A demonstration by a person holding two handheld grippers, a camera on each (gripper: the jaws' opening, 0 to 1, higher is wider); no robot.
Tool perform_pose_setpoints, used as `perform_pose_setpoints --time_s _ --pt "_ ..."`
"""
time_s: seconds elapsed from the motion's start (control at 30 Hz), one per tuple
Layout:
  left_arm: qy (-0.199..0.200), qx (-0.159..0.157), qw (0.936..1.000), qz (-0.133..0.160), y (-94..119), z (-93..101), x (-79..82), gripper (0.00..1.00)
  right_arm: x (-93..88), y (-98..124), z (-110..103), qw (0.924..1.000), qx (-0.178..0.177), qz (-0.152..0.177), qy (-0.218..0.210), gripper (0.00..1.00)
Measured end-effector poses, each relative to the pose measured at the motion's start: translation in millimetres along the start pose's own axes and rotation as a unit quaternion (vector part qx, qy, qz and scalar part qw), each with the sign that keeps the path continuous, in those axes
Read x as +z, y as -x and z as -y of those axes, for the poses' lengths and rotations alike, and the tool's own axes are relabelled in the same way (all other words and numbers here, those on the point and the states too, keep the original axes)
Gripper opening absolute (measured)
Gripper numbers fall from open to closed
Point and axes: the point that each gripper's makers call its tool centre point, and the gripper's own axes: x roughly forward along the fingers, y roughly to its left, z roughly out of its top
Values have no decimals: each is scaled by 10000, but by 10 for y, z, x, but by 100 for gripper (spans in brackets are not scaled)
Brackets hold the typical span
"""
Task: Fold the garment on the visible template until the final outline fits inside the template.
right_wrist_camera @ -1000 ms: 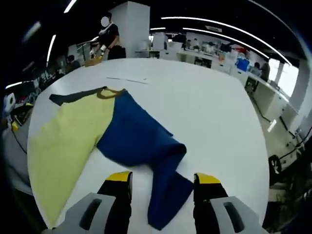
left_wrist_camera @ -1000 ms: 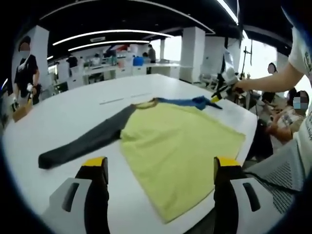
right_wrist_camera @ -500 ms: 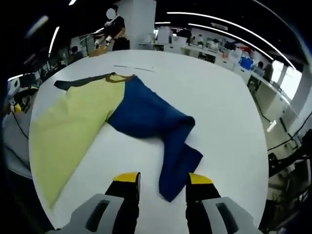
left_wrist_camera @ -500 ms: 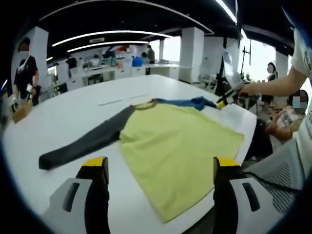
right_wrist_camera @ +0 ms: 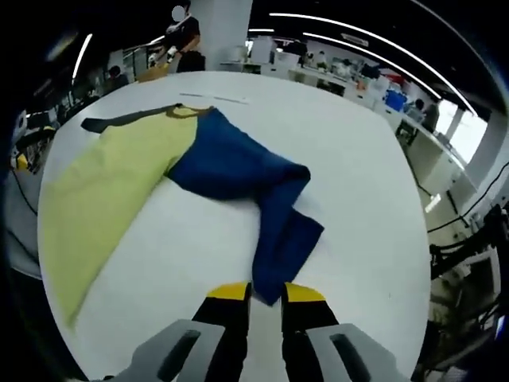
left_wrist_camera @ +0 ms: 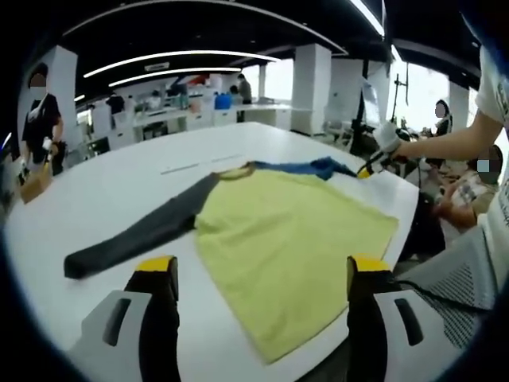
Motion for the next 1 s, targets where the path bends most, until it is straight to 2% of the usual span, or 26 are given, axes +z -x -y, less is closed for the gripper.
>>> perform_pose_setpoints --time_s 0.13,0.2,0.23,0.3,0.33,0.5,0.63,0.93,1.0 --pt "12 16 10000 23 8 -9 8 84 -4 5 10 10000 -60 15 52 1" --pt "12 16 10000 23 13 -21 1 84 -3 15 30 9999 -146 25 50 0" --pt "14 21 10000 22 14 -22 1 84 3 33 47 9998 -192 34 -90 0" --pt "13 72 10000 32 17 -38 4 85 83 61 36 9983 -128 283 -494 0" --pt "6 104 9999 31 19 -52 4 85 104 79 48 9978 -139 332 -557 0" --pt "-18 73 10000 27 19 -41 9 85 181 205 103 9979 -294 392 -420 0" --pt "-36 41 10000 45 12 -26 18 85 276 287 213 9961 -360 625 -504 0" --pt "-45 -3 10000 67 11 -23 11 85 600 625 289 9923 -434 1051 -487 0" --pt "-41 -13 10000 87 10 -23 14 86 671 734 243 9915 -474 1108 -492 0"
